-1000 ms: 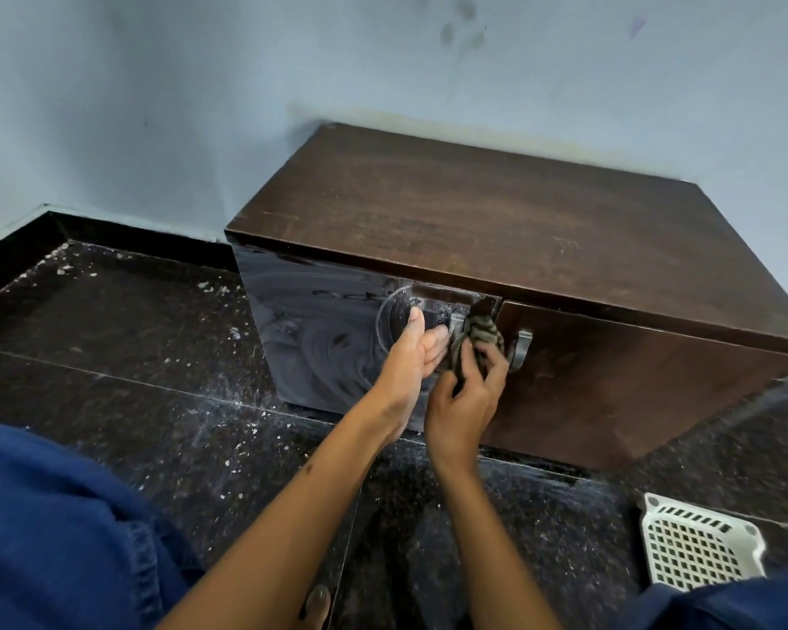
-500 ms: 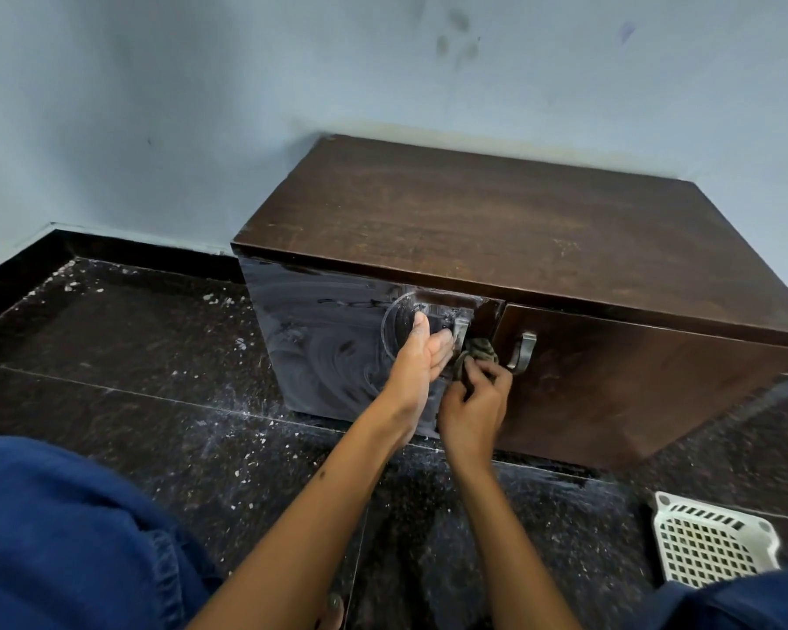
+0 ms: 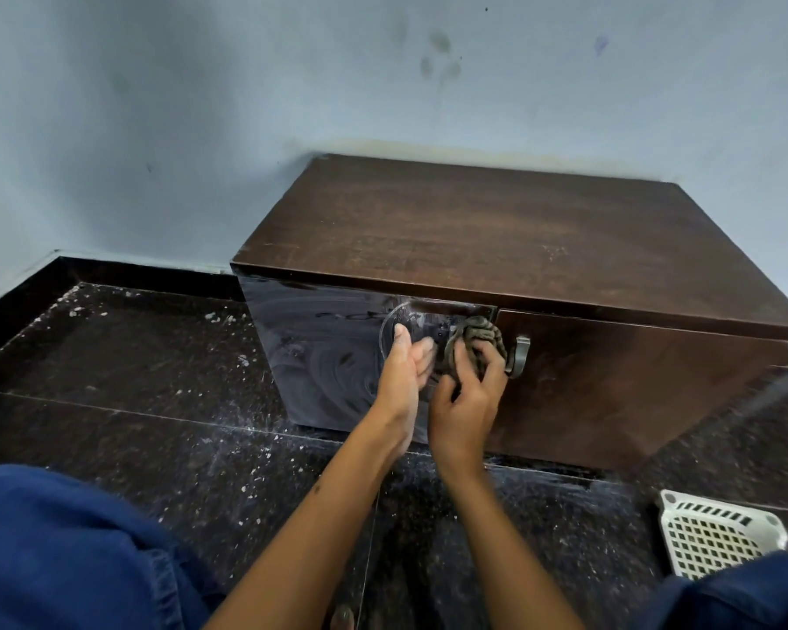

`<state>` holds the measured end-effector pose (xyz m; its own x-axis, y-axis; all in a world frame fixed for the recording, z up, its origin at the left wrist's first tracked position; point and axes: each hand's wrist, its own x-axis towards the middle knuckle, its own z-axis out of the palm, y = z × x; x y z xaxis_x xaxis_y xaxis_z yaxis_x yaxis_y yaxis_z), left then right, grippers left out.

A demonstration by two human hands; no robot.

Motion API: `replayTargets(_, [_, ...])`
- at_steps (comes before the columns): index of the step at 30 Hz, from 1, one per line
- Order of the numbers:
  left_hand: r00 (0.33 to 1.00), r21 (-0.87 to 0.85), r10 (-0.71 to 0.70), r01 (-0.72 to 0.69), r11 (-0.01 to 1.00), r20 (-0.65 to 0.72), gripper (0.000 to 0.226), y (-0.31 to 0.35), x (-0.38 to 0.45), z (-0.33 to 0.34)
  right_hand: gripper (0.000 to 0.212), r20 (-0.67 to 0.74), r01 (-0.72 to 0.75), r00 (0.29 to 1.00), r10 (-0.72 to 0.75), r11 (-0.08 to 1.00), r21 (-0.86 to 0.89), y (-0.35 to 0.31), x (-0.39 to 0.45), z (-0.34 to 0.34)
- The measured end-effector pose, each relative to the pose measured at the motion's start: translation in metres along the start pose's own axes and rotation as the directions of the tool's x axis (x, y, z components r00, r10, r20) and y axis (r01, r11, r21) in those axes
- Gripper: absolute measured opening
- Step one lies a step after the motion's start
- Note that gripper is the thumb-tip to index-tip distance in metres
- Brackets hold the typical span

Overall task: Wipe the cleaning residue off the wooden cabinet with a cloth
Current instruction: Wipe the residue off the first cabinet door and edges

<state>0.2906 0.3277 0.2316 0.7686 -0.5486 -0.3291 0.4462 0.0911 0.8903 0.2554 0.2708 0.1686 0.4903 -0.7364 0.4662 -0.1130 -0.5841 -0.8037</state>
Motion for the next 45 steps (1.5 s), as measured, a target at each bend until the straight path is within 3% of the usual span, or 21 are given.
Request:
replayTargets(4, [0.997, -0.018, 0.004, -0.005, 1.0, -0.076, 0.068, 0.003, -0.007, -0.006, 0.037, 0.12, 0.095, 0.99, -0.078, 0.984, -0.149, 0.018, -0.022, -0.003])
replayTargets(8, [0.994, -0.023, 0.017, -0.02, 1.0, -0.111, 0.067, 0.008, -0.013, -0.012, 0.033, 0.176, -0.04, 0.982, 0.07, 0.985, -0.169, 0.019, -0.029, -0.002])
replayTargets(11, [0.994, -0.031, 0.02, -0.023, 0.999, -0.109, 0.068, 0.008, -0.021, -0.01, 0.036, 0.117, -0.132, 0.982, 0.149, 0.981, -0.14, 0.014, -0.038, -0.01])
replayTargets(14, [0.994, -0.046, 0.034, -0.039, 0.998, -0.104, 0.069, 0.014, -0.021, -0.013, 0.04, 0.024, 0.075, 0.997, -0.073, 0.993, -0.087, -0.014, -0.024, -0.007])
replayTargets(17, [0.994, -0.038, 0.028, -0.032, 0.999, -0.102, 0.069, 0.016, -0.022, -0.016, 0.04, 0.069, 0.317, 0.948, -0.31, 0.912, -0.259, -0.028, 0.0, -0.001])
replayTargets(20, [0.993, -0.029, 0.022, -0.025, 0.999, -0.113, 0.07, 0.013, -0.027, -0.02, 0.055, 0.21, 0.367, 0.929, -0.304, 0.83, -0.419, -0.014, 0.001, -0.002])
replayTargets(23, [0.993, -0.014, 0.026, -0.028, 1.0, -0.116, 0.07, 0.014, -0.026, -0.026, 0.06, 0.275, 0.378, 0.921, -0.274, 0.799, -0.468, -0.001, -0.012, -0.003])
replayTargets(28, [0.992, 0.021, 0.054, -0.052, 0.998, -0.114, 0.069, 0.017, -0.024, -0.028, 0.049, 0.185, 0.259, 0.96, -0.209, 0.916, -0.308, -0.002, -0.026, 0.001])
replayTargets(30, [0.988, 0.084, 0.083, -0.072, 0.994, -0.131, 0.067, 0.017, -0.024, -0.03, 0.046, 0.045, 0.131, 0.991, -0.126, 0.978, -0.164, -0.01, -0.031, 0.001])
replayTargets(32, [0.977, 0.237, 0.135, -0.094, 0.967, -0.164, 0.064, 0.016, -0.026, -0.03, 0.045, -0.12, 0.099, 0.987, -0.111, 0.99, -0.102, -0.018, -0.028, -0.001])
replayTargets(33, [0.964, 0.387, 0.196, -0.114, 0.915, -0.18, 0.062, 0.015, -0.026, -0.031, 0.046, -0.161, 0.108, 0.979, -0.124, 0.988, -0.107, -0.021, -0.025, -0.001])
replayTargets(34, [0.941, 0.589, 0.291, -0.139, 0.796, -0.171, 0.06, 0.014, -0.027, -0.033, 0.048, -0.167, 0.118, 0.976, -0.138, 0.985, -0.128, -0.024, -0.019, -0.001])
replayTargets(36, [0.866, 0.906, 0.495, -0.159, 0.392, -0.062, 0.06, 0.01, -0.027, -0.041, 0.052, -0.092, 0.146, 0.982, -0.166, 0.971, -0.191, -0.028, -0.008, 0.002])
replayTargets(37, [0.824, 0.969, 0.566, -0.139, 0.203, -0.001, 0.061, 0.011, -0.027, -0.045, 0.054, -0.029, 0.174, 0.982, -0.185, 0.959, -0.222, -0.03, -0.004, 0.005])
replayTargets(39, [0.765, 0.996, 0.637, -0.075, -0.056, 0.094, 0.063, 0.017, -0.026, -0.052, 0.056, 0.115, 0.269, 0.963, -0.244, 0.908, -0.321, -0.033, -0.001, 0.012])
replayTargets(43, [0.732, 0.957, 0.649, -0.013, -0.289, 0.205, 0.063, 0.032, -0.014, -0.065, 0.063, 0.362, 0.48, 0.866, -0.346, 0.781, -0.401, -0.033, -0.007, 0.021])
replayTargets(45, [0.732, 0.932, 0.641, 0.023, -0.363, 0.232, 0.064, 0.036, -0.008, -0.075, 0.062, 0.296, 0.441, 0.894, -0.337, 0.779, -0.445, -0.028, -0.008, 0.017])
